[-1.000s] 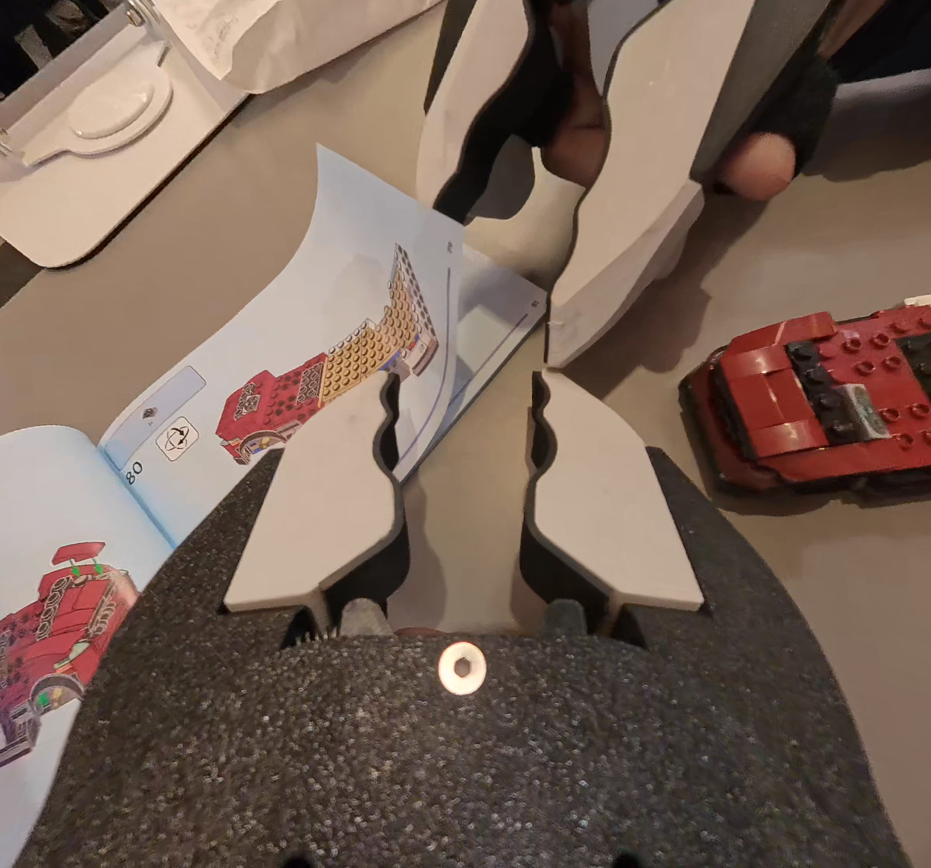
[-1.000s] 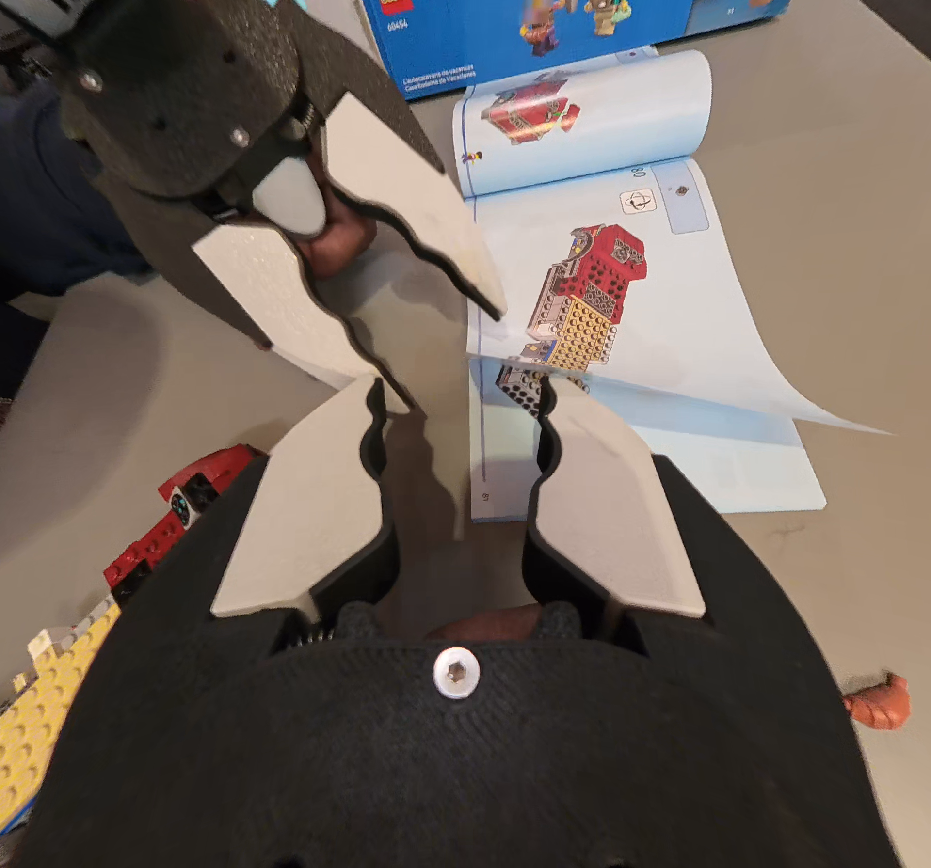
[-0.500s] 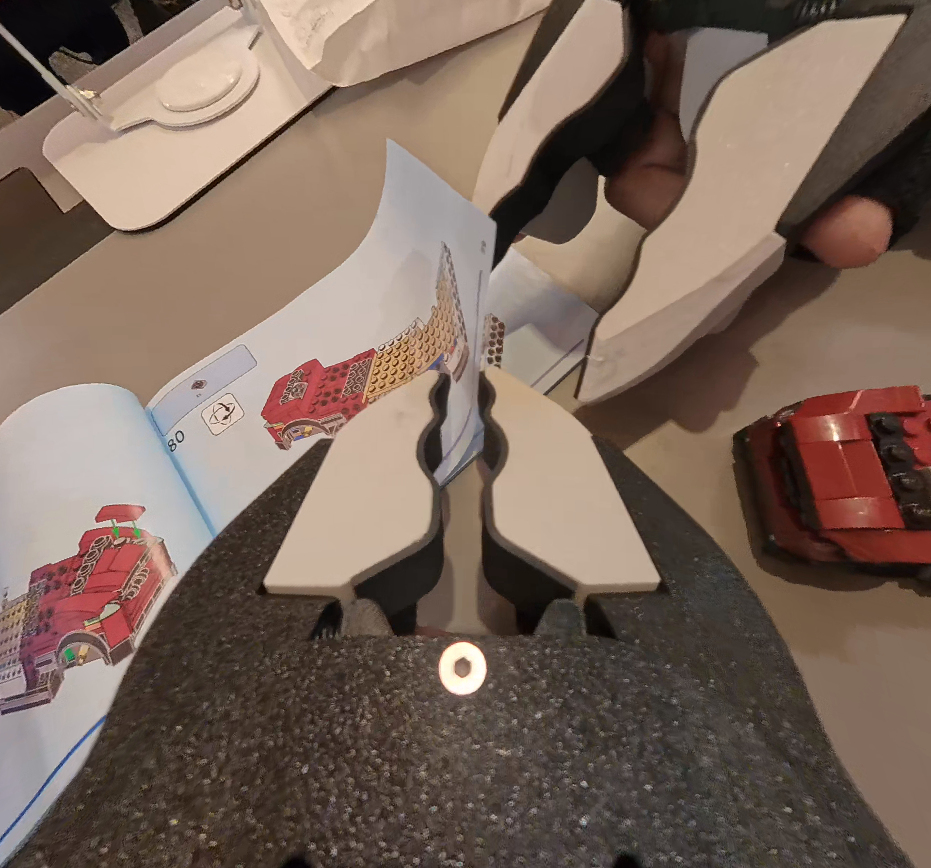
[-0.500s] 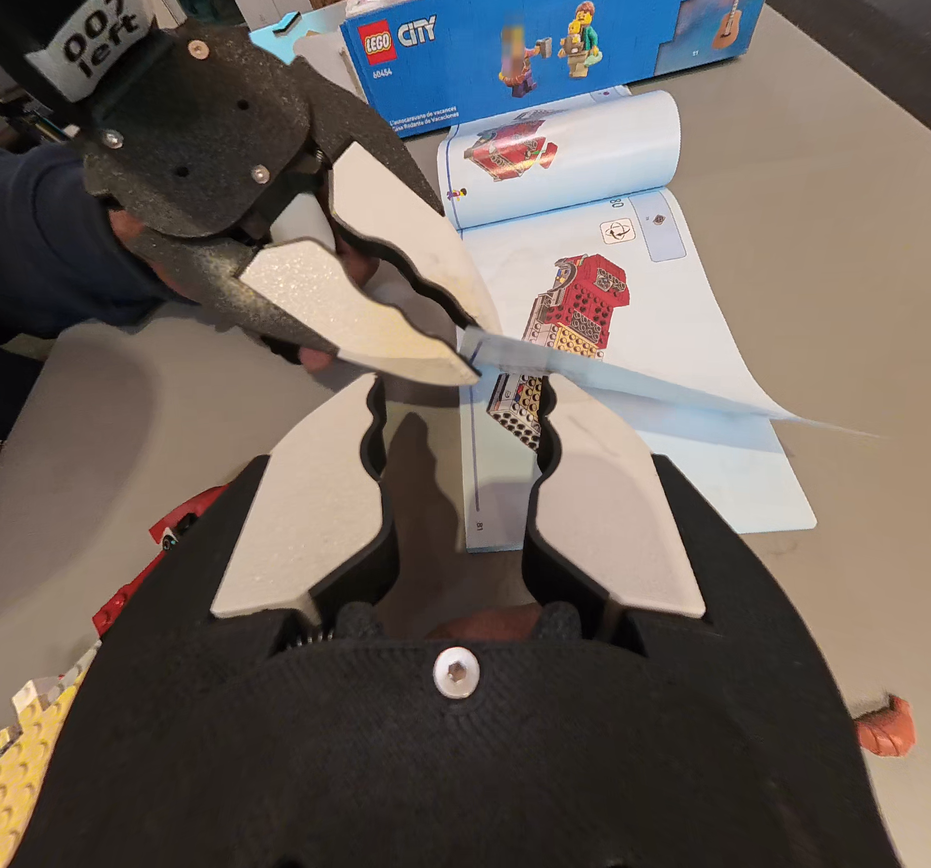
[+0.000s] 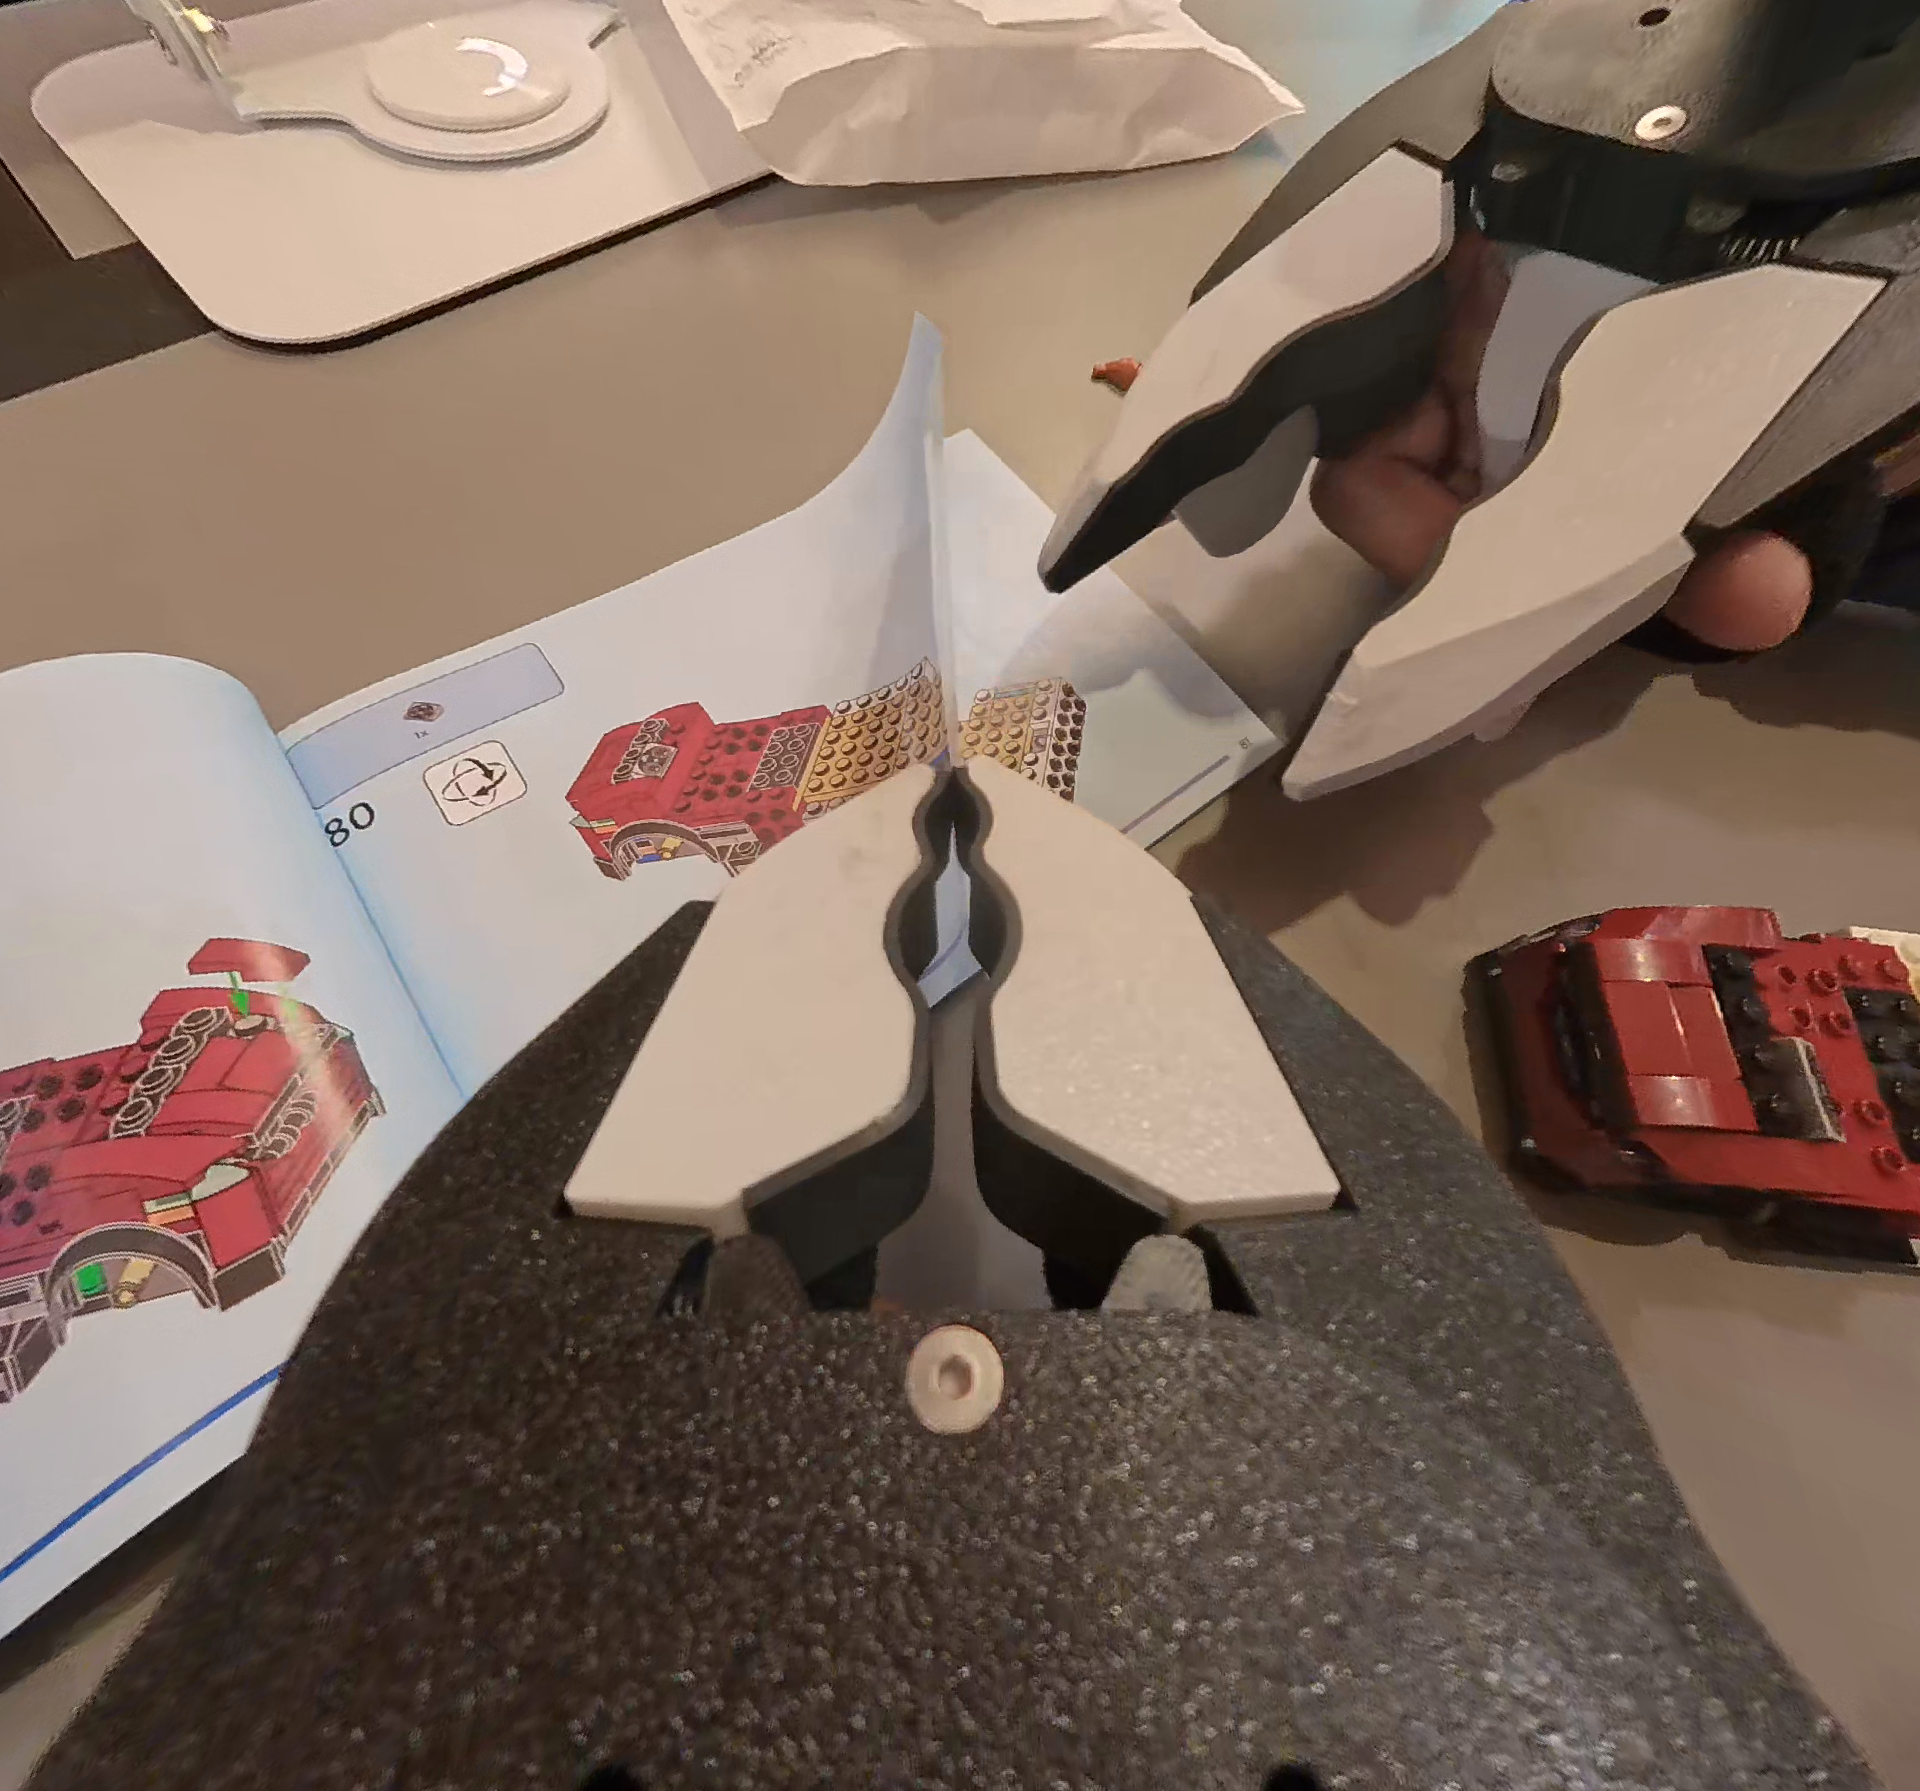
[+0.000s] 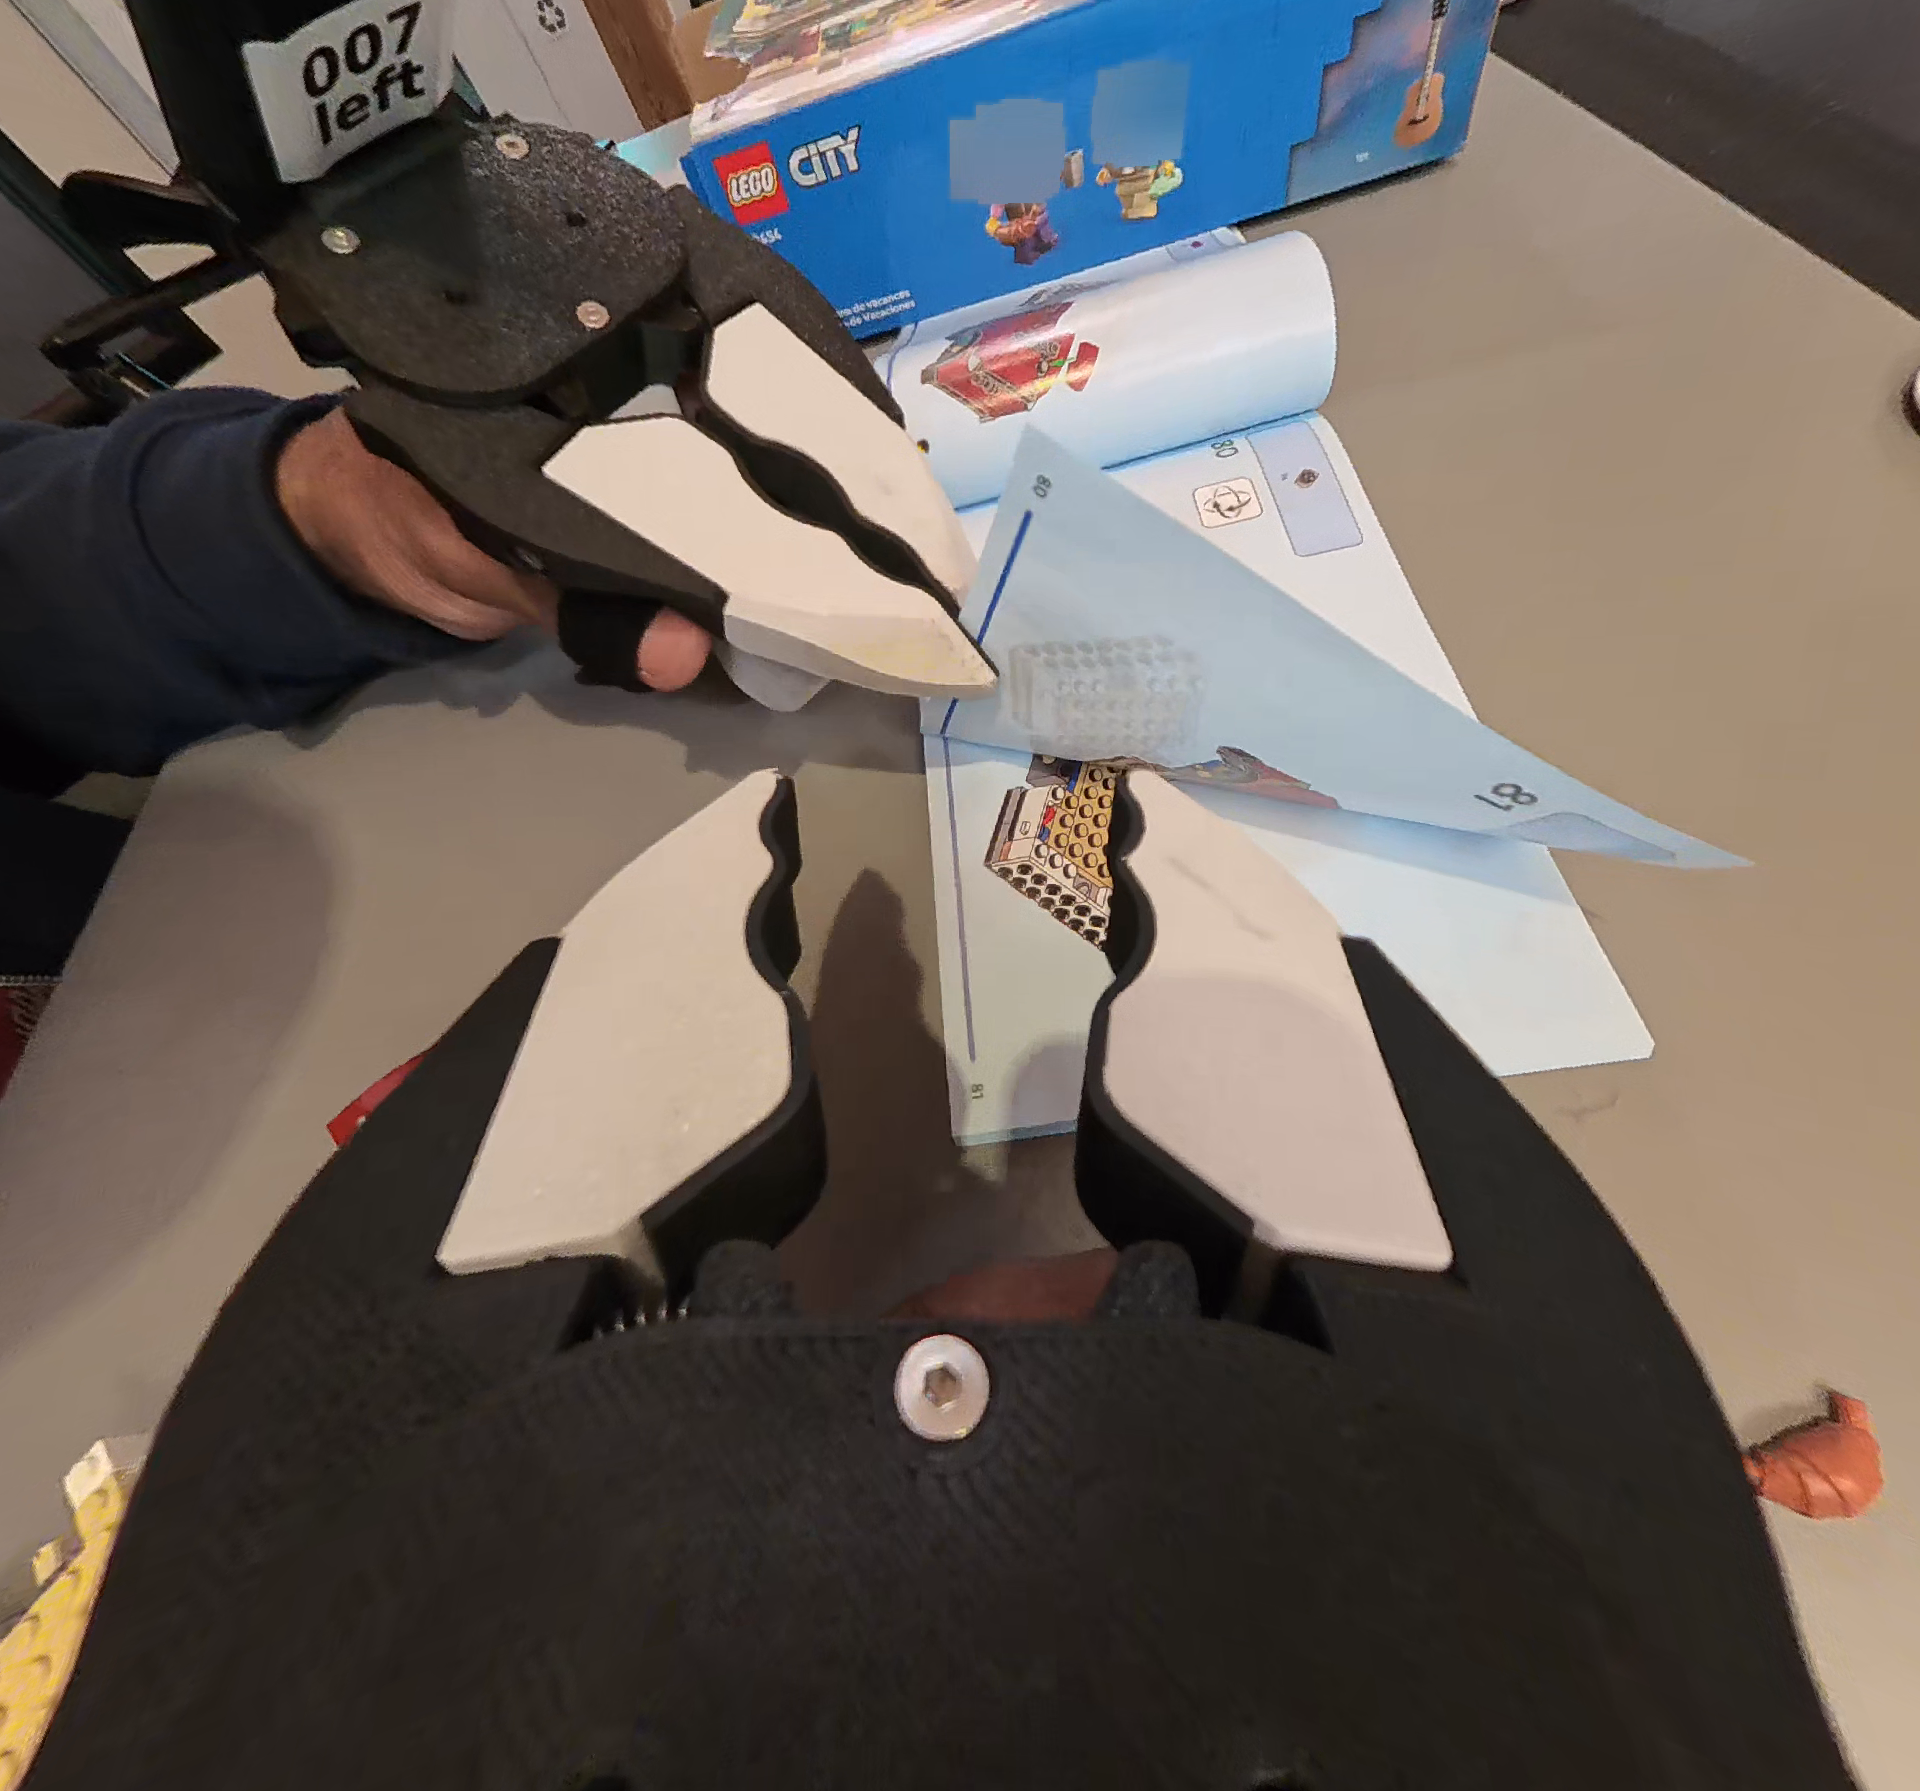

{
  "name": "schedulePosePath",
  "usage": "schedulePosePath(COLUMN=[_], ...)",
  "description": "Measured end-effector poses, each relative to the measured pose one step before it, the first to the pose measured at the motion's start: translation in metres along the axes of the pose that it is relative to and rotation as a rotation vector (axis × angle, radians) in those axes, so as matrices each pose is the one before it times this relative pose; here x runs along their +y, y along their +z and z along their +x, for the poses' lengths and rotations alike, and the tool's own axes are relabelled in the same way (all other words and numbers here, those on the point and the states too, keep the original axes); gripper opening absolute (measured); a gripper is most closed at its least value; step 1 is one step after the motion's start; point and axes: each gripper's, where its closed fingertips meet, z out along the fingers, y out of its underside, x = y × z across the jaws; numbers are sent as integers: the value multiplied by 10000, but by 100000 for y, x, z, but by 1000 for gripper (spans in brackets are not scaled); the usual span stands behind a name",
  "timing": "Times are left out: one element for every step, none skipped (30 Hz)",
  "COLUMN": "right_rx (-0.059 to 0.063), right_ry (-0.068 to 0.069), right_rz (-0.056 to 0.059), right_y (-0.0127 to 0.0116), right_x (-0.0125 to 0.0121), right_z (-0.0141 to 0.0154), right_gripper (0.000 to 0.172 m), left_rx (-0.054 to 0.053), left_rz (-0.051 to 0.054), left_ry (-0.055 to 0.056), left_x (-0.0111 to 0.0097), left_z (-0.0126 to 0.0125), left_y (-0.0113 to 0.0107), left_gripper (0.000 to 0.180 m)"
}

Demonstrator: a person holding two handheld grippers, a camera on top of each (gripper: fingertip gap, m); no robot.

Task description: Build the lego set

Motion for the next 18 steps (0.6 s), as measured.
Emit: schedulePosePath(right_rx=[2, 15, 14, 19, 39, 83, 134, 225, 395, 556, 633, 621, 535, 384, 231, 109, 20, -4], right_ry=[69, 47, 28, 7, -20, -47, -81, -147, -251, -386, -508, -548, -475, -334, -179, -69, -10, 14], right_rz=[21, 21, 10, 9, 17, 16, -55, -228, -425, -544, -553, -487, -377, -211, -19, 31, -28, -24], right_y=[-26, -20, -14, -5, -24, -33, -51, -41, -68, -110, -140, -150, -134, -163, -220, -219, -123, -46], right_x=[-19, -22, -17, -8, -16, -12, 103, 385, 696, 944, 1018, 994, 835, 549, 210, 87, 127, 74], right_z=[70, 62, 44, 28, 25, 26, 57, 121, 307, 454, 481, 397, 265, 92, -57, -118, -132, -58], right_gripper=[58, 57, 58, 57, 57, 57, 57, 57, 56, 56, 56, 56, 56, 56, 56, 54, 53, 52], left_rx=[14, 1, 0, -10, -63, -86, -59, -219, -421, -493, -438, -375, -305, -278, -261, -293, -216, -151], left_rz=[-12, 7, 11, 9, 3, -19, -44, -72, -109, -135, -158, -179, -211, -248, -213, -92, -45, -16], left_ry=[-33, -12, -1, 15, 62, 174, 359, 627, 951, 1222, 1360, 1310, 1115, 912, 792, 691, 524, 254], left_x=[22, -13, -7, -13, -15, 9, 32, 42, 106, 172, 206, 194, 166, 102, -4, -169, -159, -130], left_z=[-9, -16, -4, 3, -8, 86, 249, 190, 94, 147, 361, 495, 539, 423, 265, 72, 38, -25], left_y=[10, -12, -4, -6, 2, 21, 54, 80, 117, 147, 218, 250, 261, 217, 146, 51, 56, 59], left_gripper=[0, 0, 0, 0, 0, 0, 0, 0, 0, 0, 0, 0, 0, 0, 0, 0, 1, 0])
